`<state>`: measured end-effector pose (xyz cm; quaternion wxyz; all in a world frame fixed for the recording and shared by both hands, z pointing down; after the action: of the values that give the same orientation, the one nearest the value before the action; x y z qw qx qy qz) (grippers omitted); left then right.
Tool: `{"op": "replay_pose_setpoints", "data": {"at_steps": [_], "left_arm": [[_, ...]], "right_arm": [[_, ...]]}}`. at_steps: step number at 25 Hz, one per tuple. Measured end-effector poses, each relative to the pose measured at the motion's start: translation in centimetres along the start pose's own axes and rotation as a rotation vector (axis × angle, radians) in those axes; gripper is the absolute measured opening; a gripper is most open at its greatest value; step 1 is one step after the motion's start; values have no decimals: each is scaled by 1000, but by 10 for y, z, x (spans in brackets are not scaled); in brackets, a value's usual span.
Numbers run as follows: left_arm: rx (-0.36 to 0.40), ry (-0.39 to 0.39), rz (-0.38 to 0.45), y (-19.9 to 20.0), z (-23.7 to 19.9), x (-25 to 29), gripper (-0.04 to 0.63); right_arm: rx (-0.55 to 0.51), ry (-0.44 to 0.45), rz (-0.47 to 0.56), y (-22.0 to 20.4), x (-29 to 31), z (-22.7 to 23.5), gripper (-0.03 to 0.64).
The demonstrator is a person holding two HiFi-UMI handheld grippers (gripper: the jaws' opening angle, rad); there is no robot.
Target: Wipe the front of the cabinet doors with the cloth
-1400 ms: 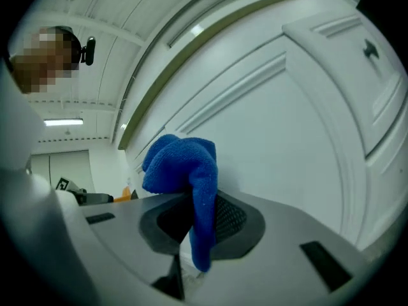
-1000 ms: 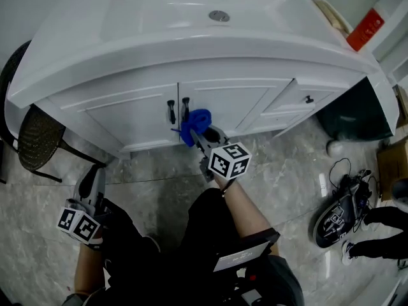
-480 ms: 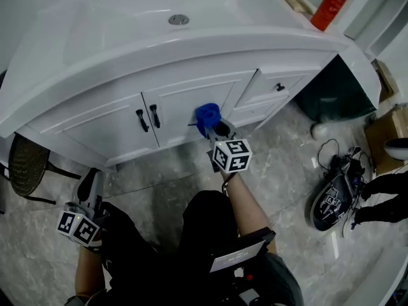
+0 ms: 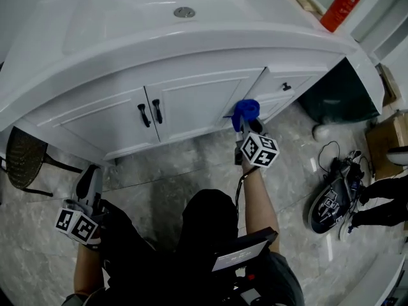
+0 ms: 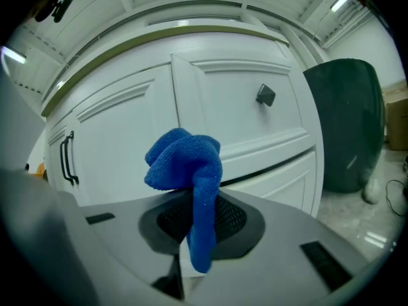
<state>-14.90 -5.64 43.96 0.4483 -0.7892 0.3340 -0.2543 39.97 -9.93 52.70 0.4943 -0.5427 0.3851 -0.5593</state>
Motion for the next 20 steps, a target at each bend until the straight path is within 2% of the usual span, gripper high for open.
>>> {"op": "replay_pose_setpoints", "data": {"at_steps": [2, 4, 6, 12, 15, 17, 20], "left_arm": [[-5, 4, 14, 2, -3, -1, 63], [-18, 12, 21, 0, -6, -4, 63], [-34, 15, 23, -3, -9, -6, 63], [-49, 25, 37, 0, -15, -15, 63], [-37, 47, 42, 5, -18, -25, 63], [-24, 62, 44, 8, -20, -32, 63], [-6, 82, 41, 13, -21, -41, 63]], "right_arm": [[29, -11, -5, -2, -5, -2, 52], [37, 49, -26, -8, -13, -23, 52], [15, 178, -53, -15, -22, -58, 52], [-107, 652, -63, -26, -19, -176, 52], [-165, 819, -56, -34, -8, -220, 52], [-169, 873, -61, -42, 0, -239, 52], [-169, 848, -86, -57, 17, -248, 52]]}}
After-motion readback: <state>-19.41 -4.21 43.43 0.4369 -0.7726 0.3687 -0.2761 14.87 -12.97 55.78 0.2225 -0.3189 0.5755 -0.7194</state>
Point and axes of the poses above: the fingertips, and each gripper's own axes: x forward along the fingers, z to its right, y out of its top, the point moved 8 cm from there along -x, backward along the fingers, and after that the axes turned 5 degrees about -x, right-handed, at the moved point
